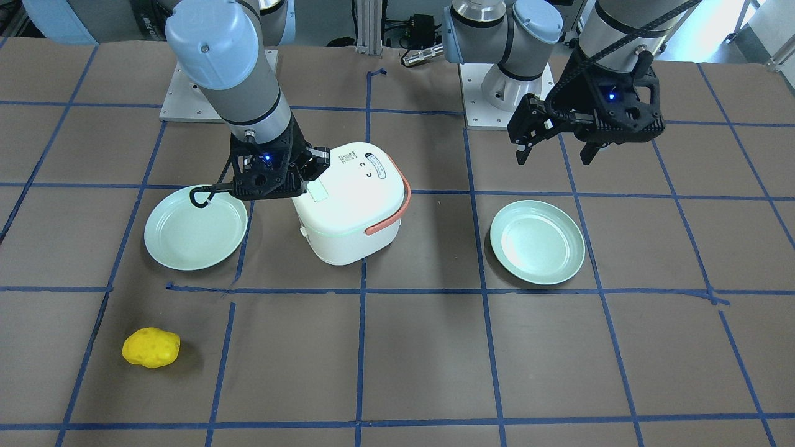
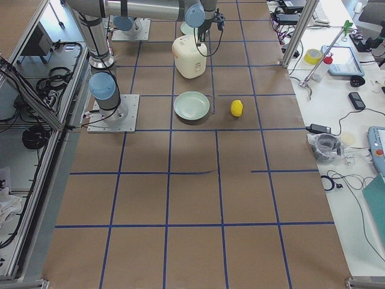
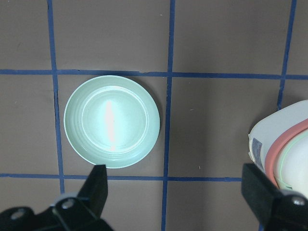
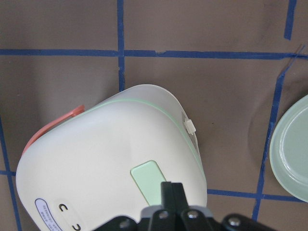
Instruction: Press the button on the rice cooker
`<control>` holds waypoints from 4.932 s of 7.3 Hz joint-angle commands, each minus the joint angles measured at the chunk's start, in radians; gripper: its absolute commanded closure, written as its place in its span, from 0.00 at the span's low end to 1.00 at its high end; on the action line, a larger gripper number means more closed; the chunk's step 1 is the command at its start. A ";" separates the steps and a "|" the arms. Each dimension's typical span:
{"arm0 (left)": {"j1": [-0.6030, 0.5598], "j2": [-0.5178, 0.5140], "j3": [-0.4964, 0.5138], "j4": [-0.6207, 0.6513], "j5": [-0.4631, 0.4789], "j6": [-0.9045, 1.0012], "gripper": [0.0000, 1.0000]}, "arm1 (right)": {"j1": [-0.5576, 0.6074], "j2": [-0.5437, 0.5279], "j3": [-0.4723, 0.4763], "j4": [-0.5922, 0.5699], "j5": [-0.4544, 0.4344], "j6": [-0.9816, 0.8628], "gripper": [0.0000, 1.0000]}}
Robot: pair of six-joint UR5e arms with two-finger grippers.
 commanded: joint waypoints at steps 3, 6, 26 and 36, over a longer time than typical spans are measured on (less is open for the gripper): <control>0.000 0.000 0.000 0.000 0.000 0.000 0.00 | 0.027 0.018 0.012 -0.010 -0.001 -0.001 1.00; 0.000 0.000 0.000 0.000 0.000 0.000 0.00 | 0.029 0.030 0.013 -0.007 -0.001 0.002 1.00; 0.000 0.000 0.000 0.000 0.000 0.000 0.00 | -0.052 -0.017 -0.189 -0.001 -0.156 0.126 0.00; 0.000 0.000 0.000 0.000 0.000 0.000 0.00 | -0.175 -0.079 -0.188 0.182 -0.154 0.004 0.00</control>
